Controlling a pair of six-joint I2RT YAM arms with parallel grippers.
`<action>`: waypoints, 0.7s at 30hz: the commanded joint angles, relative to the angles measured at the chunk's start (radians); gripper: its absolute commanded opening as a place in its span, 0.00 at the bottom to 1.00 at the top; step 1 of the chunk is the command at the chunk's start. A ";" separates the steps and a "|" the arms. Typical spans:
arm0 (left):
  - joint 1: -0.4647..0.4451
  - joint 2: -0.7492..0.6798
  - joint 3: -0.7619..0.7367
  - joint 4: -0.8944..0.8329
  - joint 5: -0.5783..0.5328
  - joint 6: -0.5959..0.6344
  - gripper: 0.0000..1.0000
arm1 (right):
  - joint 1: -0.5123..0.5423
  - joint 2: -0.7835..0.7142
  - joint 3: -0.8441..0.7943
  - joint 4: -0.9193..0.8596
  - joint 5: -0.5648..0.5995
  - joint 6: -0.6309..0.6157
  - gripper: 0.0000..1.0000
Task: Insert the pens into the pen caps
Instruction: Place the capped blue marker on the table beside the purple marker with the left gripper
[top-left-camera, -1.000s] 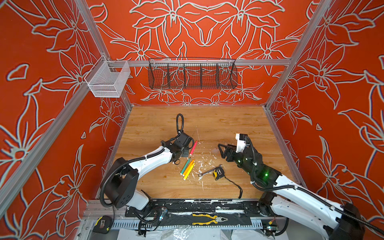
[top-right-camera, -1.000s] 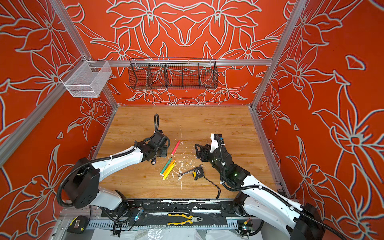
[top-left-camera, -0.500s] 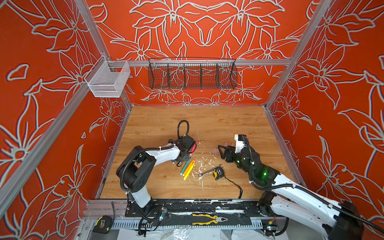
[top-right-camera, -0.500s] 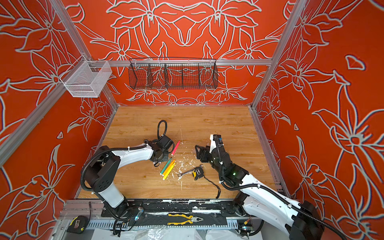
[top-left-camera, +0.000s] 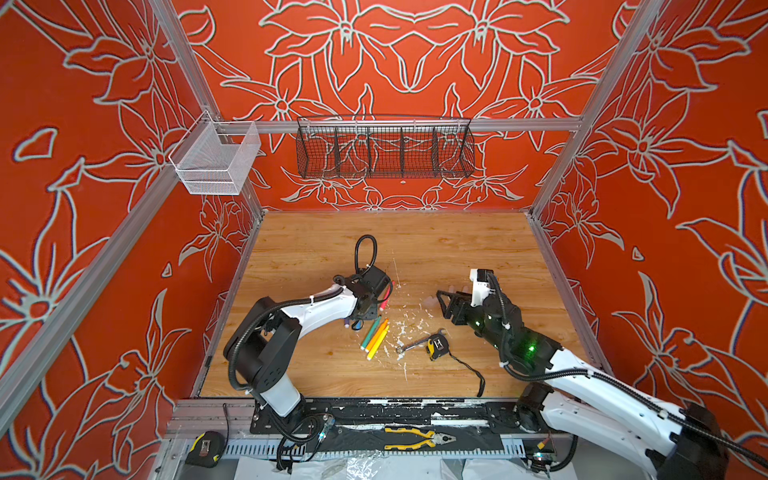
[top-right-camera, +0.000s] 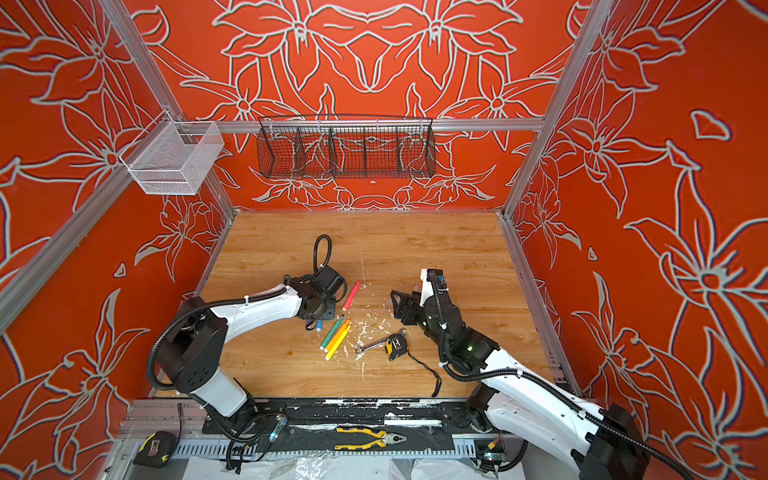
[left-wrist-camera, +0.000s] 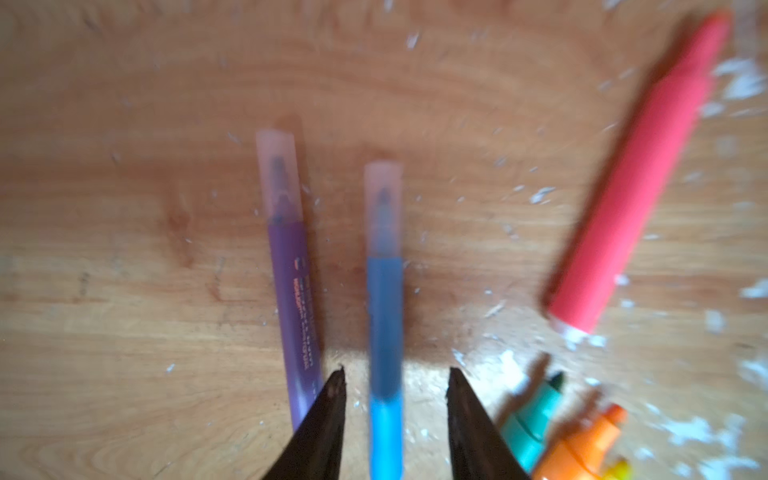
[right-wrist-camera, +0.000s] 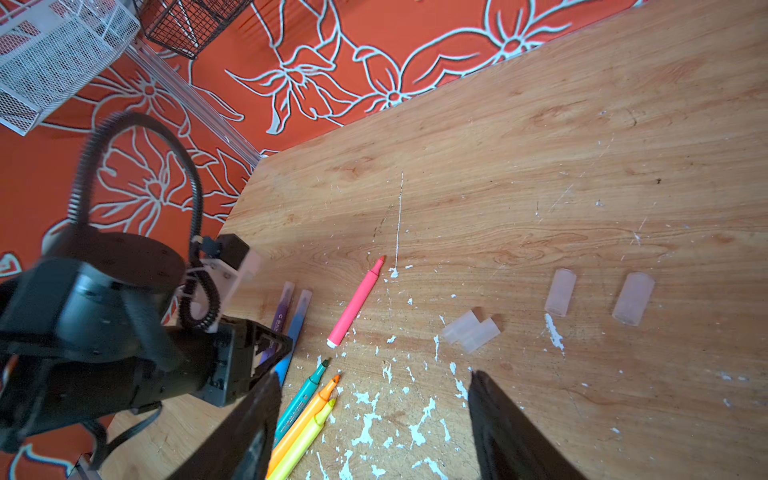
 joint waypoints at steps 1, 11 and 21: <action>-0.017 -0.104 0.032 0.007 0.009 0.080 0.42 | -0.008 -0.011 0.032 -0.011 0.019 -0.008 0.73; -0.022 0.016 0.138 0.058 0.146 0.168 0.43 | -0.013 0.002 0.045 -0.041 0.042 -0.009 0.73; -0.022 0.288 0.305 -0.008 0.121 0.182 0.41 | -0.029 0.016 0.050 -0.046 0.035 -0.008 0.72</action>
